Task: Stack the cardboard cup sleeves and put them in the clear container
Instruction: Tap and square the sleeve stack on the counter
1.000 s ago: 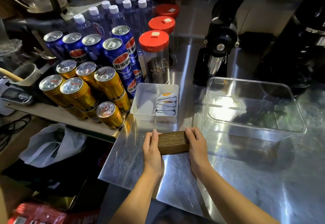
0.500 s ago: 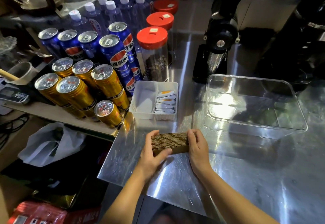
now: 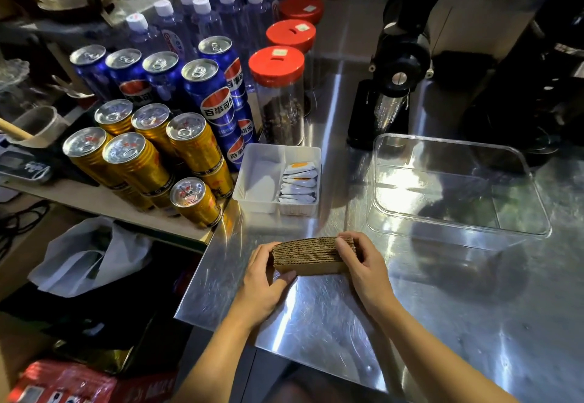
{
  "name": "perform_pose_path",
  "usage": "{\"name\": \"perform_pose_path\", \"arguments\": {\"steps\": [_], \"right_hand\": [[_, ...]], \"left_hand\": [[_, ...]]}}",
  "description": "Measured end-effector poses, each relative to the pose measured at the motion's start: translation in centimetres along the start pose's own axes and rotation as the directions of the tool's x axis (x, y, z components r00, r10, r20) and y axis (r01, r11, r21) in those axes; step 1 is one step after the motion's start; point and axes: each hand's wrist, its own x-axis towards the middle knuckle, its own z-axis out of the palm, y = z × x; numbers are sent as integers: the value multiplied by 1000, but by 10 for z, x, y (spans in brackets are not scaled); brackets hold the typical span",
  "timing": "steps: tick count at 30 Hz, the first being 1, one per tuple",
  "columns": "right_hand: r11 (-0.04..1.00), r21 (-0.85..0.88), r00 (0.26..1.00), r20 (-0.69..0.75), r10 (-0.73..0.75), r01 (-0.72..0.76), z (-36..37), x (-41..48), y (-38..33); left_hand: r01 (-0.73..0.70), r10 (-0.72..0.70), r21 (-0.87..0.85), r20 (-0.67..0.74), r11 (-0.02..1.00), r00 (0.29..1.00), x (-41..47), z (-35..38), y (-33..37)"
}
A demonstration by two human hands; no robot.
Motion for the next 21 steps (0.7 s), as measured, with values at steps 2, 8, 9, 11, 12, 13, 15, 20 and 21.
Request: {"name": "perform_pose_path", "arguments": {"steps": [2, 8, 9, 11, 12, 13, 15, 20, 21], "right_hand": [[999, -35, 994, 105, 6, -2, -10, -4, 0], [988, -142, 986, 162, -41, 65, -27, -6, 8], [987, -145, 988, 144, -46, 67, -28, -5, 9], [987, -140, 990, 126, -58, 75, -29, -5, 9], [988, -133, 991, 120, -59, 75, -29, -5, 8], [989, -127, 992, 113, -56, 71, -29, -5, 8], [992, -110, 994, 94, -50, 60, -29, -4, 6], [999, -26, 998, 55, -29, 31, -31, -6, 0], [999, -24, 998, 41, -38, 39, -32, -6, -3]], "left_hand": [[2, -2, 2, 3, 1000, 1000, 0, 0, 0], [0, 0, -2, 7, 1000, 1000, 1, 0, 0], [-2, 2, 0, 6, 1000, 1000, 1, 0, 0], [-4, 4, -3, -2, 1000, 1000, 2, 0, -1], [0, 0, -12, -2, 1000, 1000, 2, 0, -2], [6, -6, -26, 1, 1000, 1000, 2, 0, -3], [24, -23, -74, 6, 997, 1000, 4, 0, -4], [63, -54, -147, 60, 987, 997, 8, -5, 2], [68, -57, -154, 72, 986, 996, 9, -6, 5]]}}
